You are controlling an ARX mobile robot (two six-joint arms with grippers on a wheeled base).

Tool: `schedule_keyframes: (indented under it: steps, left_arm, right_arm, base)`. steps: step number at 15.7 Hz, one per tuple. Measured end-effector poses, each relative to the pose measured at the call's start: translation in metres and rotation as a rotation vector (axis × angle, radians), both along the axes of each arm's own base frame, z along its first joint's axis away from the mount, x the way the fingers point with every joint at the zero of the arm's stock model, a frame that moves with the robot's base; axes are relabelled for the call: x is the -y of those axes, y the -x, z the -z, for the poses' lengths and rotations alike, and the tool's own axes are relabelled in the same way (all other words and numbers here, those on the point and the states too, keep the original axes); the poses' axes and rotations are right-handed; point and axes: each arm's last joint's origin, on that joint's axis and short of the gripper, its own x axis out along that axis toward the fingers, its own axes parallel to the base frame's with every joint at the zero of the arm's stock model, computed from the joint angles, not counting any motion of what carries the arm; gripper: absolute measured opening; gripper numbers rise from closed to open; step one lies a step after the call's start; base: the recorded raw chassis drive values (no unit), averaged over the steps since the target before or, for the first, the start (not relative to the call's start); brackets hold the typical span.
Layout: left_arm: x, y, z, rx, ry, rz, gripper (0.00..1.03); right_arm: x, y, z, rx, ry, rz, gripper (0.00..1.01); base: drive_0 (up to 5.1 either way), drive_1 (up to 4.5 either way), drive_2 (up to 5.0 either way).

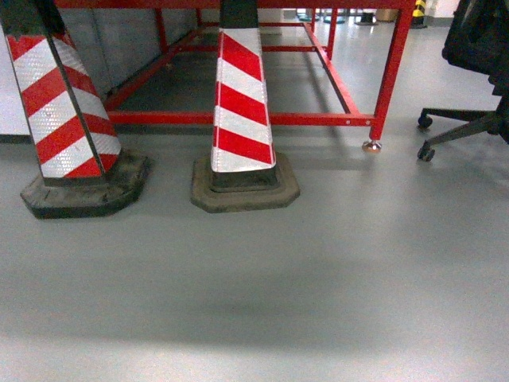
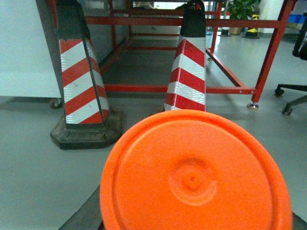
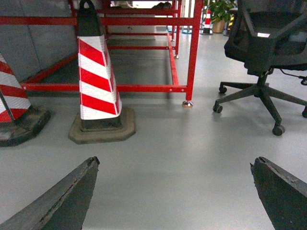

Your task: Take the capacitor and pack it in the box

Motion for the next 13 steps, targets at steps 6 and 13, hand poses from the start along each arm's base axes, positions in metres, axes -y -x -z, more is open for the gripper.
schedule_keyframes:
  steps: [6, 13]
  left_arm:
    - [0.0001, 0.0, -0.0002, 0.002, 0.0, 0.003, 0.44]
    - [0.0001, 0.0, 0.0001, -0.001, 0.0, 0.004, 0.44]
  right_arm:
    - [0.0, 0.0, -0.0001, 0.001, 0.0, 0.002, 0.98]
    - [0.0001, 0.0, 0.0003, -0.003, 0.0, 0.003, 0.98]
  base:
    - [-0.8, 2.31, -1.3]
    - [3.0, 2.25, -4.9]
